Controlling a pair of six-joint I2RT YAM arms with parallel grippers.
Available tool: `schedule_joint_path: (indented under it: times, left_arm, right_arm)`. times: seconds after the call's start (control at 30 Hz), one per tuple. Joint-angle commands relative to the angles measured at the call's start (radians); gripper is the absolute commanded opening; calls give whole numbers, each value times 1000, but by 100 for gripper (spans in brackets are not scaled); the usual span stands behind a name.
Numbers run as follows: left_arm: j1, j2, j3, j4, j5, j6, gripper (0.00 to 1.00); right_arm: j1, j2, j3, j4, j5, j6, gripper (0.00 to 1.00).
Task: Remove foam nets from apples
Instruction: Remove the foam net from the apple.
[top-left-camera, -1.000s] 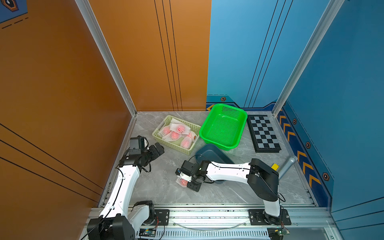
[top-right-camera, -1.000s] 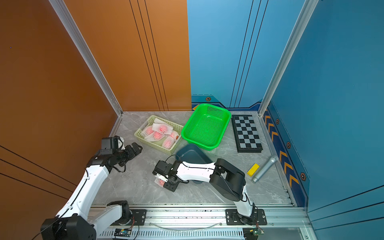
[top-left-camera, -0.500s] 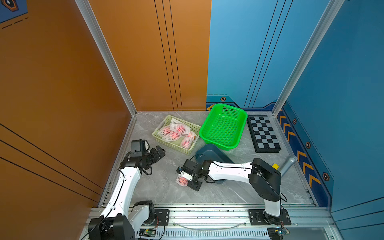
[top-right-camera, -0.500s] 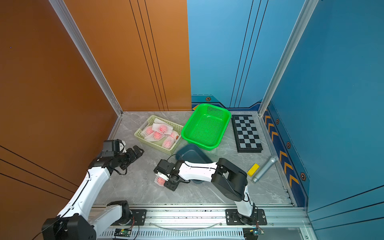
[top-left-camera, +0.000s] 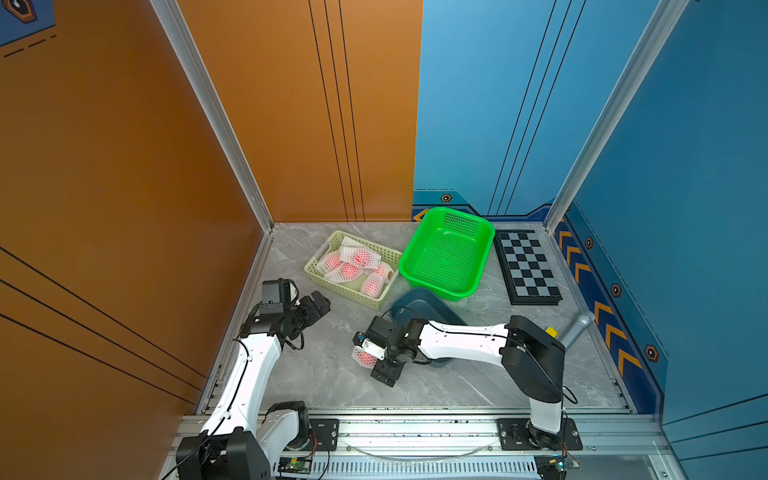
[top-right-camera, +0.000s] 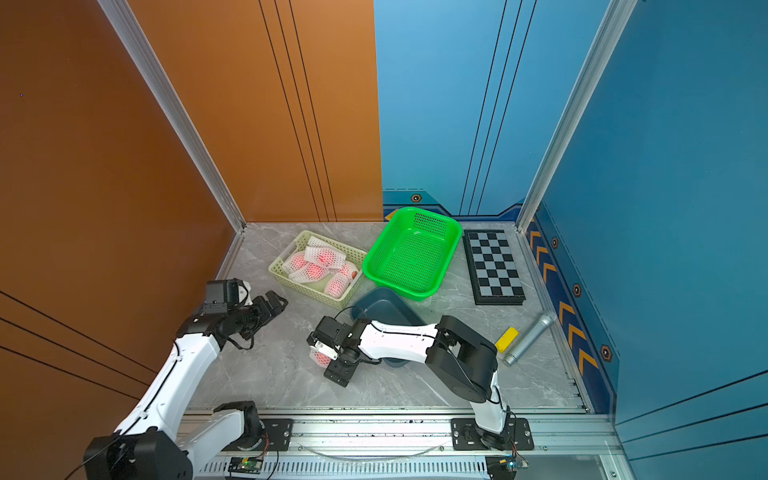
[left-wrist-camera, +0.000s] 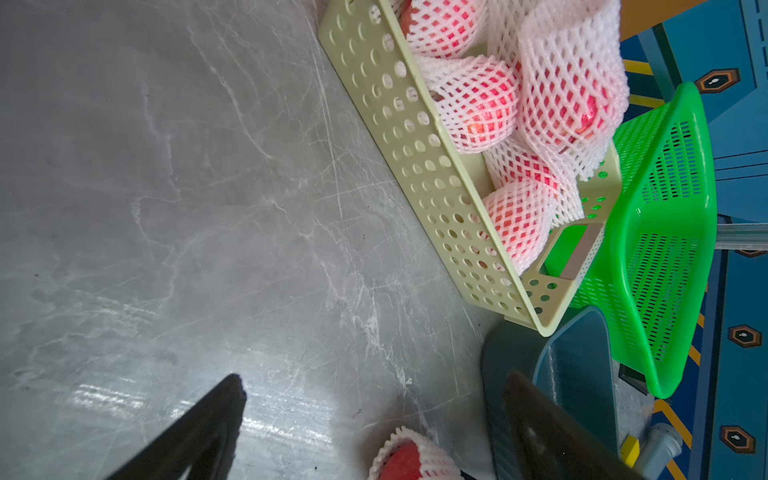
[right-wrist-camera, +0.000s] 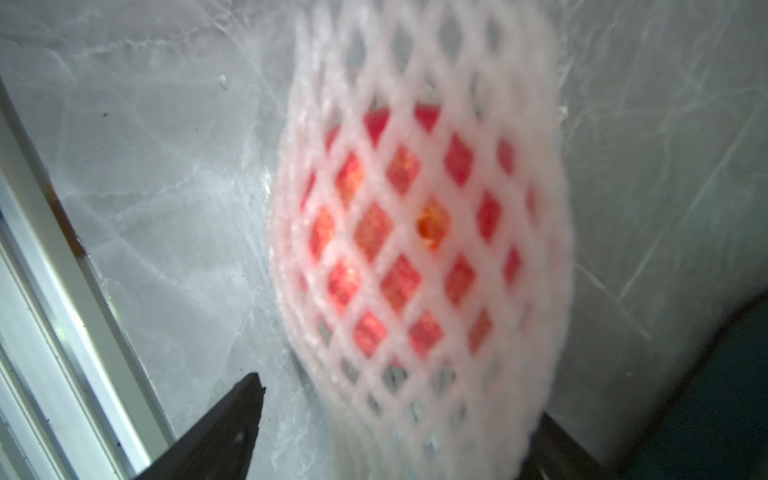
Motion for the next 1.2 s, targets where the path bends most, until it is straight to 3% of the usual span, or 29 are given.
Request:
schedule_joint_path:
  times: [0.0, 0.47, 0.77, 0.97, 1.17]
  left_arm:
    - [11, -19, -7, 8, 18, -2, 98]
    - [25, -17, -5, 8, 25, 0, 98]
    - [28, -11, -2, 9, 29, -3, 98]
    - [24, -6, -25, 31, 65, -28, 100]
    - [-4, -24, -102, 77, 94, -82, 89]
  right_arm:
    - [-19, 10, 57, 5, 1, -25, 87]
    - [-28, 103, 135, 5, -61, -40, 84]
    - [-27, 111, 121, 20, -79, -25, 57]
    - [-30, 100, 101, 37, -80, -19, 46]
    - [-41, 72, 55, 66, -85, -15, 36]
